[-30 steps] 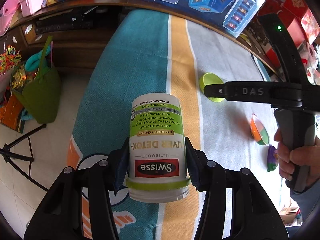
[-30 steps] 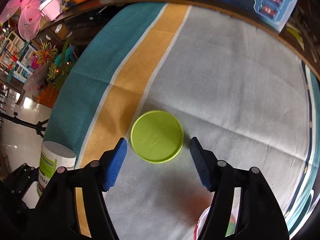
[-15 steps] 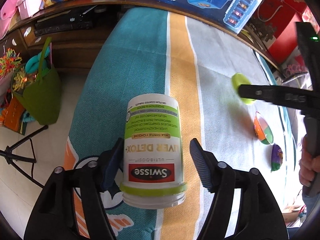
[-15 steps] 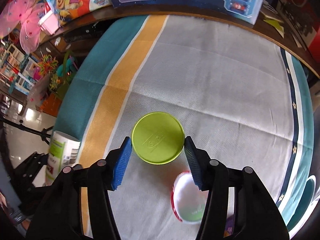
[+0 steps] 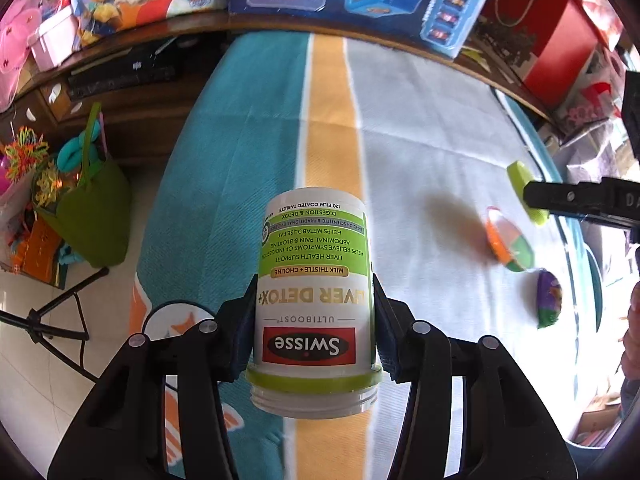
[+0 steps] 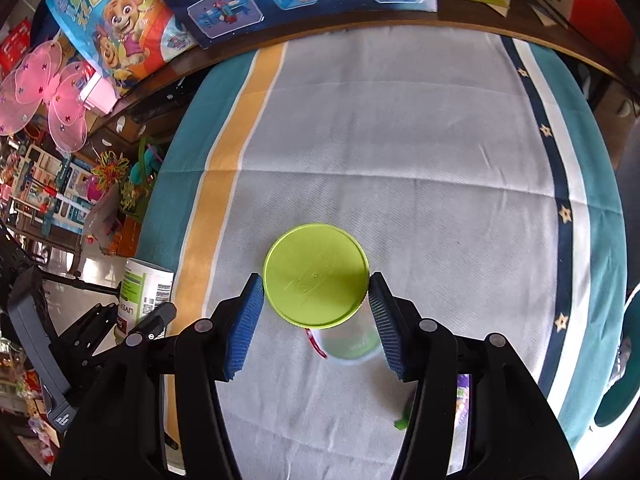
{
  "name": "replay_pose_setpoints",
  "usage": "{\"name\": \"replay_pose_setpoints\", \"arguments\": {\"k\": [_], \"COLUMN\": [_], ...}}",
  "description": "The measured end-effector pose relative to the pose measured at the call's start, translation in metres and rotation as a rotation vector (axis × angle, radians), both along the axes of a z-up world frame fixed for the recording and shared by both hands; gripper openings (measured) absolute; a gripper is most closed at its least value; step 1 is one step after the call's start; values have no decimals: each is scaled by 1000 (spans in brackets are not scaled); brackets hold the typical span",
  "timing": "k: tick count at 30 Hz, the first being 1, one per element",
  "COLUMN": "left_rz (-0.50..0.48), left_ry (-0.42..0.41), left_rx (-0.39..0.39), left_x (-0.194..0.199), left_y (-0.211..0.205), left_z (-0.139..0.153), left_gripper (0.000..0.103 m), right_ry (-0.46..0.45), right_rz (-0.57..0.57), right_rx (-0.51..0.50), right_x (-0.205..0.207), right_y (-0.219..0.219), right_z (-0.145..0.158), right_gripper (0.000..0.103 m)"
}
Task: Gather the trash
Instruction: 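Carry the jar and green lid over the teal bin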
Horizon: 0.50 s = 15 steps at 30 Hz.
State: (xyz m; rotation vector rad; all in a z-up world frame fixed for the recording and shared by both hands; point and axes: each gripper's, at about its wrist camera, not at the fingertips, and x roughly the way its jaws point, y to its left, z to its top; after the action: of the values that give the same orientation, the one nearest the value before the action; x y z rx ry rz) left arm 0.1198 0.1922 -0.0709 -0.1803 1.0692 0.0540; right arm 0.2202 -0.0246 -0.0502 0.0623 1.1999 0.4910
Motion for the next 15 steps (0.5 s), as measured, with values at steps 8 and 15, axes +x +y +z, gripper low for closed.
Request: {"name": "replay_pose_setpoints", "arguments": {"k": [8,15], "left_rz": [-76,-191], "left_ry": [-44,-63], "left_rx": [24,41], "left_x": [-2,4], "left_y": [-49,-123], "left_z": [27,43], "left_gripper": [51,51], "right_ry": [-17,-30], "right_rz": [-58,-145], "right_rx": [47,98], "right_x": [-13,-29], "right_y": [-53,-128], "right_z": [12,19], "right_gripper": [52,52]}}
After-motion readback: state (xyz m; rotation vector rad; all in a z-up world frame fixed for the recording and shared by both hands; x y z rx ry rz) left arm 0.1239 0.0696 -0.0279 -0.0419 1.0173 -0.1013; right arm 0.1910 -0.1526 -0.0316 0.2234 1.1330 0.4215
